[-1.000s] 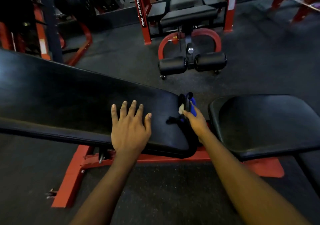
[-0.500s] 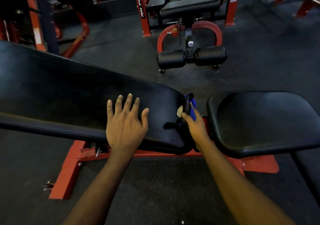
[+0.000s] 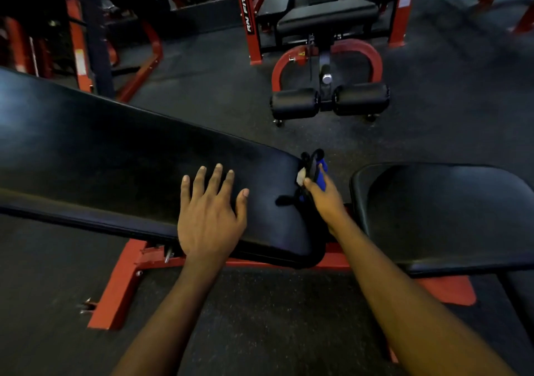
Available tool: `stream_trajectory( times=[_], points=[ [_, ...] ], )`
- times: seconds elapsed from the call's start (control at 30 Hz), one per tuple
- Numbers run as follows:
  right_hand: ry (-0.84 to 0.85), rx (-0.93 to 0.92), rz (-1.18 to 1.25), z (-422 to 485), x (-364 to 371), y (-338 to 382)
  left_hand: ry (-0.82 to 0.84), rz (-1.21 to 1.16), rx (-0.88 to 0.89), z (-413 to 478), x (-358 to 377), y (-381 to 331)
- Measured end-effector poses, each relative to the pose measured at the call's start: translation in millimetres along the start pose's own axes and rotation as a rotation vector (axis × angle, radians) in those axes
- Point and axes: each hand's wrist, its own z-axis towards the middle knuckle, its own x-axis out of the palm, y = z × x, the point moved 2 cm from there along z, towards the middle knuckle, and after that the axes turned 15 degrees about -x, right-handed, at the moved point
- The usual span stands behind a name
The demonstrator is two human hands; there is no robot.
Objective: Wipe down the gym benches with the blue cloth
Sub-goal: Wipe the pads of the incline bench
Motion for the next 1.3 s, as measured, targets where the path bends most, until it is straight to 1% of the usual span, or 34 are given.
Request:
stream_trajectory(
  times=[0.07, 0.2, 0.3, 0.37, 0.43, 0.5, 0.53, 0.6, 0.67, 0.73, 0.8, 0.83, 0.9, 1.03, 1.13, 1.23, 1.3],
  points=[
    [0.001, -0.004, -0.004, -2.4, 2.1, 6.9, -0.006, 0.001, -0.006, 0.1, -0.5, 0.5],
    [0.045, -0.017, -0.082, -35.6, -0.1, 6.0, -0.002, 0.005, -0.024, 2.3, 0.5, -1.4],
    [0.069, -0.014, -0.149, -9.4, 2.1, 10.0, -0.024, -0.012, -0.037, 3.8, -1.8, -2.2],
    [0.1, 0.037, -0.222, 26.1, 8.6, 20.8, -0.073, -0.049, -0.063, 2.7, -4.2, -0.5],
    [0.149, 0.105, -0.262, 56.9, 14.8, 40.7, -0.146, -0.134, -0.085, -1.4, -6.1, -0.2],
    [0.236, 0.094, -0.351, 74.9, 28.2, 65.2, -0.292, -0.311, -0.134, -4.3, -9.2, 3.4],
    [0.283, 0.051, -0.419, 78.8, 36.1, 77.1, -0.389, -0.417, -0.196, -4.4, -11.8, 7.0],
    [0.315, -0.049, -0.48, 77.5, 43.9, 91.3, -0.553, -0.559, -0.402, -2.7, -17.0, 19.4],
    [0.317, -0.092, -0.428, 66.8, 38.7, 94.5, -0.633, -0.554, -0.642, 4.1, -24.3, 41.1],
    [0.298, -0.026, -0.387, 64.2, 22.9, 81.9, -0.588, -0.55, -0.841, 14.5, -25.7, 58.3],
    [0.28, 0.105, -0.418, 72.3, 21.2, 83.6, -0.534, -0.536, -0.943, 21.0, -28.0, 67.6],
    [0.277, 0.159, -0.451, 79.4, 25.7, 87.6, -0.508, -0.494, -0.955, 22.9, -27.2, 66.0],
    [0.327, 0.157, -0.522, 91.7, 46.7, 105.8, -0.471, -0.434, -0.958, 24.6, -25.1, 63.0],
    [0.424, -0.019, -0.609, 96.5, 85.4, 136.6, -0.461, -0.438, -0.964, 24.8, -19.6, 65.1],
    [0.439, -0.078, -0.599, 87.0, 68.6, 119.8, -0.467, -0.443, -0.944, 24.7, -16.9, 67.2],
    [0.365, 0.029, -0.549, 87.4, 44.9, 98.0, -0.473, -0.447, -0.938, 24.7, -16.7, 66.3],
    [0.325, 0.077, -0.592, 91.3, 49.2, 101.8, -0.468, -0.43, -0.944, 25.6, -17.8, 65.5]
  ],
)
